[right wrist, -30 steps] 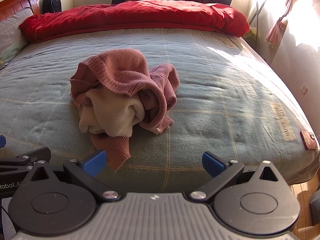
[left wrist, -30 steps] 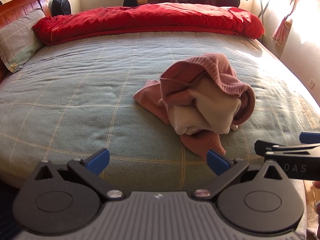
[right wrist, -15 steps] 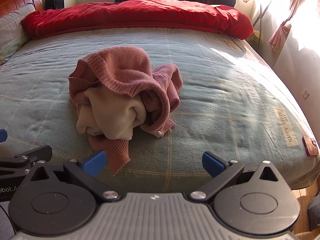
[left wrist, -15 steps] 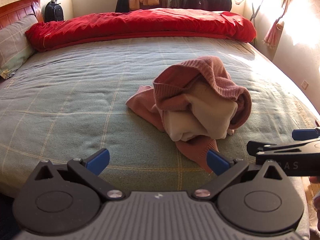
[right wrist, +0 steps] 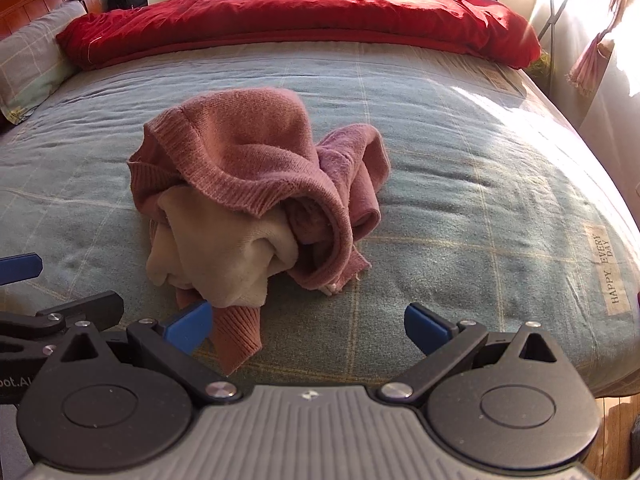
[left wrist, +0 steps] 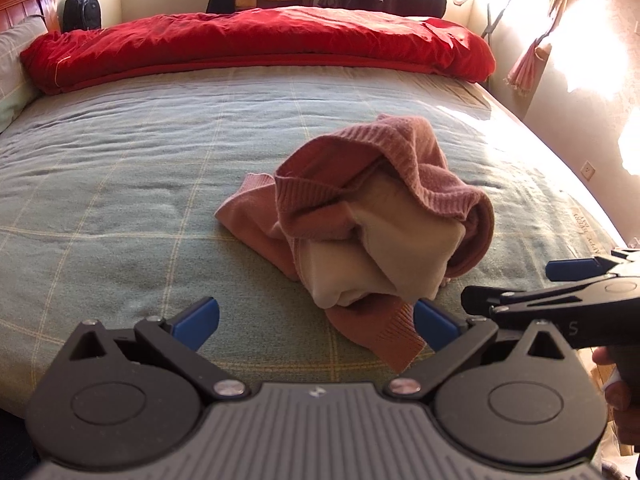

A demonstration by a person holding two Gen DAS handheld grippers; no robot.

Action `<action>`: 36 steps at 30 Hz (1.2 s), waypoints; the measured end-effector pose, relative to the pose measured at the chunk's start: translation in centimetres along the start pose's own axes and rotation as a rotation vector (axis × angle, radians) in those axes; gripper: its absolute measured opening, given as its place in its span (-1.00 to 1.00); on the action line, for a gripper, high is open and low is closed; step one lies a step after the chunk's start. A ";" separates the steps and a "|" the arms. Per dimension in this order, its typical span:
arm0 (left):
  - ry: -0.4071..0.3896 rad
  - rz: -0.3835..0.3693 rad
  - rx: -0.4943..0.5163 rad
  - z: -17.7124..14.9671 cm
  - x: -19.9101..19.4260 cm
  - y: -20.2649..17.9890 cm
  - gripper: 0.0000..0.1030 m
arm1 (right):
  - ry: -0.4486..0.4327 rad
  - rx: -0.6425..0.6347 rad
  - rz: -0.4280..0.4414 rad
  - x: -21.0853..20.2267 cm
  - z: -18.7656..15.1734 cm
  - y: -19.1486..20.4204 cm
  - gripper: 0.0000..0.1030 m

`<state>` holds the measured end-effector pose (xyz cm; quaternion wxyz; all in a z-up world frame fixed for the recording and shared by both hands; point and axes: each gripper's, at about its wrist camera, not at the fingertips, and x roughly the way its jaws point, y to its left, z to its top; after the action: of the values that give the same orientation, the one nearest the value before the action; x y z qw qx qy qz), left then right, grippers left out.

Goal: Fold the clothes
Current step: 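Move the right gripper to the sweater edge and close on it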

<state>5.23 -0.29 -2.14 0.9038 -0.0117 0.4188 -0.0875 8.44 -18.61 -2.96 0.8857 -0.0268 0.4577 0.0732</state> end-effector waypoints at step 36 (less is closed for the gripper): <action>0.055 0.058 0.062 3.1 3.5 3.7 0.21 | -0.066 -0.329 0.121 -0.5 4.2 -0.7 0.24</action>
<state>10.37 2.59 -3.14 0.8939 0.0310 0.4409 -0.0746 11.60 -18.86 -0.12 0.8779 -0.1414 0.4110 0.2012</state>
